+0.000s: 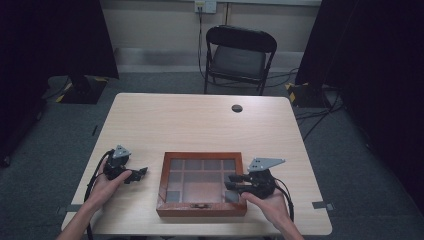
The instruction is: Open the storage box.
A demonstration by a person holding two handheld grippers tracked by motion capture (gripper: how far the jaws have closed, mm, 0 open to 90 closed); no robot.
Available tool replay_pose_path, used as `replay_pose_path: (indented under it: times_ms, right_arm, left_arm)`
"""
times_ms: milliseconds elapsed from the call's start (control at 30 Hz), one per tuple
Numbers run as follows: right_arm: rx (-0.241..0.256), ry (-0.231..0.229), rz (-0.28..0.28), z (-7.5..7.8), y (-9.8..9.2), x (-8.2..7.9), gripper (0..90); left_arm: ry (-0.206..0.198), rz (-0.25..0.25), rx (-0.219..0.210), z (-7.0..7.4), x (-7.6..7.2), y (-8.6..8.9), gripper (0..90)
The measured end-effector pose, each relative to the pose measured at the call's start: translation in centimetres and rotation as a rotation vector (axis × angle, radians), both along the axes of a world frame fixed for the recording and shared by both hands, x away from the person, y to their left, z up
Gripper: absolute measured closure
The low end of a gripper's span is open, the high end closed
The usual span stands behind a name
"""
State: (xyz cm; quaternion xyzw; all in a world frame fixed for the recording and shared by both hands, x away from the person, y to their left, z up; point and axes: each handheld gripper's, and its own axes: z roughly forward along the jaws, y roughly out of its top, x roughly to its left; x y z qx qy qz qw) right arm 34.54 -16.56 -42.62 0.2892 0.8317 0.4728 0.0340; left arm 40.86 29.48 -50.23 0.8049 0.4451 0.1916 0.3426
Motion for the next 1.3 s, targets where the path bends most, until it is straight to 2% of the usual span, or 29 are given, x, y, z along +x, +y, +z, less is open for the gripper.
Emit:
replay_pose_path:
  times_ms: [100, 200, 267, 300, 467, 600, 633, 733, 933, 1033, 1167, 1300]
  right_arm:
    - [-0.01, 0.004, 0.058, 0.3, 1.7, 0.6, 66.0]
    - [-0.01, 0.007, 0.084, 0.3, 2.7, 0.6, 66.2]
    - [0.004, 0.011, 0.111, -0.1, 3.6, 0.5, 66.3]
    - [-0.012, 0.016, 0.139, -0.6, 4.4, 0.3, 66.6]
    - [-0.006, 0.021, 0.18, -0.8, 5.1, -0.2, 68.1]
    - [-0.005, 0.041, 0.244, -1.4, 5.8, -1.0, 70.8]
    - [-0.016, 0.042, 0.258, -1.5, 5.9, -1.3, 71.8]
    - [-0.006, 0.036, 0.285, -1.5, 6.2, -1.8, 75.2]
    - [-0.029, 0.042, 0.308, -1.8, 6.6, -2.0, 77.0]
    - [-0.041, 0.023, 0.324, -1.9, 7.0, -2.1, 79.0]
    - [-0.047, 0.021, 0.335, -1.9, 7.2, -2.1, 81.5]
    - [-0.06, 0.016, 0.342, -1.7, 7.3, -2.1, 82.1]
  left_arm:
    - [0.0, 0.001, 0.001, 0.0, 0.0, 0.0, 5.6]
    - [-0.001, 0.006, 0.007, 0.0, 0.0, 0.0, 5.3]
    - [-0.001, 0.011, 0.005, 0.0, 0.0, -0.1, 5.1]
    - [-0.001, 0.011, 0.007, 0.0, 0.0, -0.1, 5.1]
    - [-0.001, 0.011, 0.007, 0.0, 0.0, -0.1, 4.9]
    - [0.0, 0.029, 0.001, 0.0, 0.0, -0.3, 4.4]
    - [-0.001, 0.03, 0.004, 0.0, 0.0, -0.3, 4.3]
    - [-0.001, 0.03, 0.004, 0.0, 0.0, -0.3, 4.3]
    - [0.0, 0.031, 0.0, 0.0, 0.0, -0.3, 4.3]
    - [0.0, 0.035, -0.011, 0.0, -0.1, -0.4, 5.4]
    - [-0.004, 0.021, -0.005, 0.0, -0.2, -0.3, 7.5]
    - [-0.012, 0.002, 0.0, 0.2, -0.4, -0.4, 15.6]
